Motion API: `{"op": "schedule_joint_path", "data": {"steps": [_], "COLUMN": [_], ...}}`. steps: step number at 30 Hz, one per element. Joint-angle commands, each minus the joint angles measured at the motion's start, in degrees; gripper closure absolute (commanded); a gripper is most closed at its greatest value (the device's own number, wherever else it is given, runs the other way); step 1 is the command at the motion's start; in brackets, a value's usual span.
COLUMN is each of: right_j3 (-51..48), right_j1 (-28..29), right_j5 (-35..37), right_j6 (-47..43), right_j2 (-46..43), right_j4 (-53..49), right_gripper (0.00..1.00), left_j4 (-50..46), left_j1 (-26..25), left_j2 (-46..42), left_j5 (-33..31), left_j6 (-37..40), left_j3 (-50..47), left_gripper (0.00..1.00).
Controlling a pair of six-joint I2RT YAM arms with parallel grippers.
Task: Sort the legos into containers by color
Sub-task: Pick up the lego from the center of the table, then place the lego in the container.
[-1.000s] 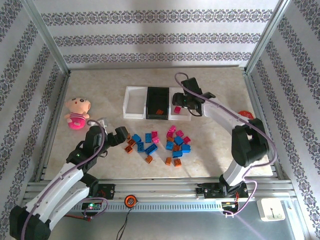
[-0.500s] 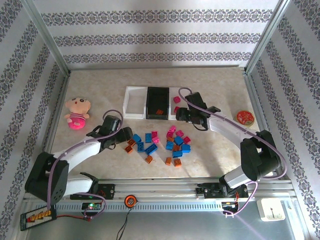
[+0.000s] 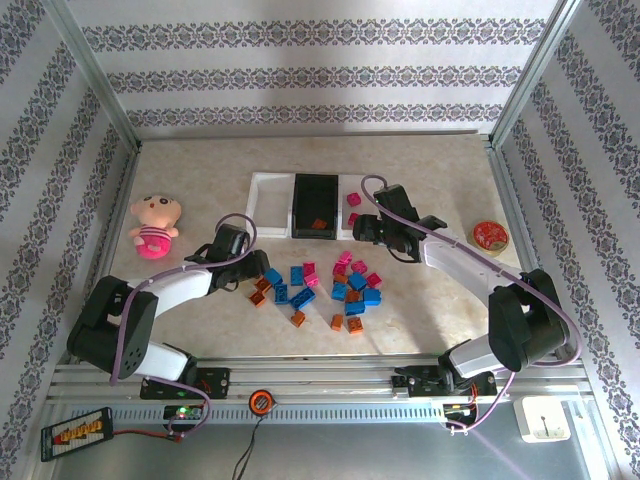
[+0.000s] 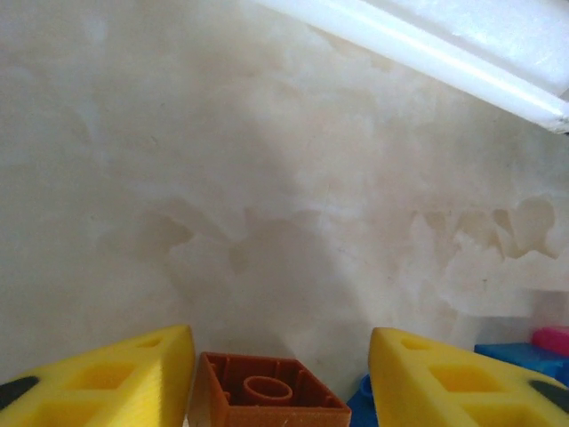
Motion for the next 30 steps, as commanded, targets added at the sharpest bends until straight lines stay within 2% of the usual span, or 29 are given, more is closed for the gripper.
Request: {"op": "schedule_joint_path", "data": {"steps": [1, 9, 13, 16, 23, 30], "right_j3": [-0.55, -1.43, -2.54, -3.93, -8.25, -12.4], "right_j1": [-0.27, -0.79, -0.94, -1.06, -1.1, -1.06], "right_j5": [0.29, 0.55, 0.7, 0.89, 0.83, 1.57], "right_j6": [0.72, 1.24, 1.53, 2.07, 3.36, 4.02], "right_j2": [-1.66, -2.98, -4.32, -5.3, -7.44, -11.4], "right_j4": [0.68, 0.86, 0.98, 1.32, 1.81, 0.56], "right_gripper": [0.36, 0.36, 0.36, 0.36, 0.36, 0.36], "left_j4": [1.13, -2.68, -6.77, -7.88, -5.36, -7.96], "left_j1": [0.59, 0.54, -0.7, -3.27, -6.92, -7.74], "left_j2": [-0.28, -5.58, -9.28, -8.05, 7.69, 25.57], "left_j5": [0.62, 2.32, 3.08, 2.62, 1.43, 0.29], "left_j6": [0.32, 0.2, 0.95, 1.59, 3.51, 6.15], "left_j3": [-1.78, -1.02, 4.97, 11.48, 29.37, 47.16], "left_gripper": [0.52, 0.7, 0.74, 0.74, 0.74, 0.72]}}
